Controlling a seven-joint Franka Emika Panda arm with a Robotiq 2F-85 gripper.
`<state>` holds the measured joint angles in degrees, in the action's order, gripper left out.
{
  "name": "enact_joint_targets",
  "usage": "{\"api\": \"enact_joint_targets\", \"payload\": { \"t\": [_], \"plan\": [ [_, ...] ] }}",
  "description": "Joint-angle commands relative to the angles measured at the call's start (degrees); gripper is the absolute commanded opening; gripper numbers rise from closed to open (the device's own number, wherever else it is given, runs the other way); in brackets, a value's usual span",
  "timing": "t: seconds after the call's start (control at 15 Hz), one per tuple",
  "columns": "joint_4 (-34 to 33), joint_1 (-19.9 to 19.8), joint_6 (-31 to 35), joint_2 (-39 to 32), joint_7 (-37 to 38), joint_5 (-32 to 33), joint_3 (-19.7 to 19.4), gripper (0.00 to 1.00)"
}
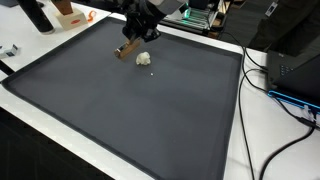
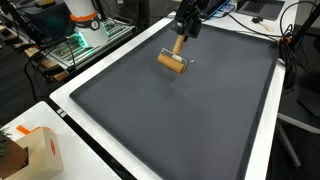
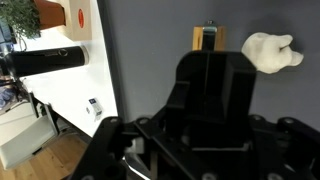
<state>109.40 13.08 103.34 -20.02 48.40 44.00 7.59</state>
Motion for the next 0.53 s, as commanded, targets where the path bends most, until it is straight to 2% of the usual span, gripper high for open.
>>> {"api": "enact_joint_targets", "payload": {
  "t": [0.0, 0.47],
  "plan": [
    [5.67, -1.4, 4.29, 7.04, -4.44, -1.98, -0.17, 0.23],
    [10.26, -3.28, 9.86, 17.0, -16.66, -7.97, -0.01, 0.23]
  ]
}}
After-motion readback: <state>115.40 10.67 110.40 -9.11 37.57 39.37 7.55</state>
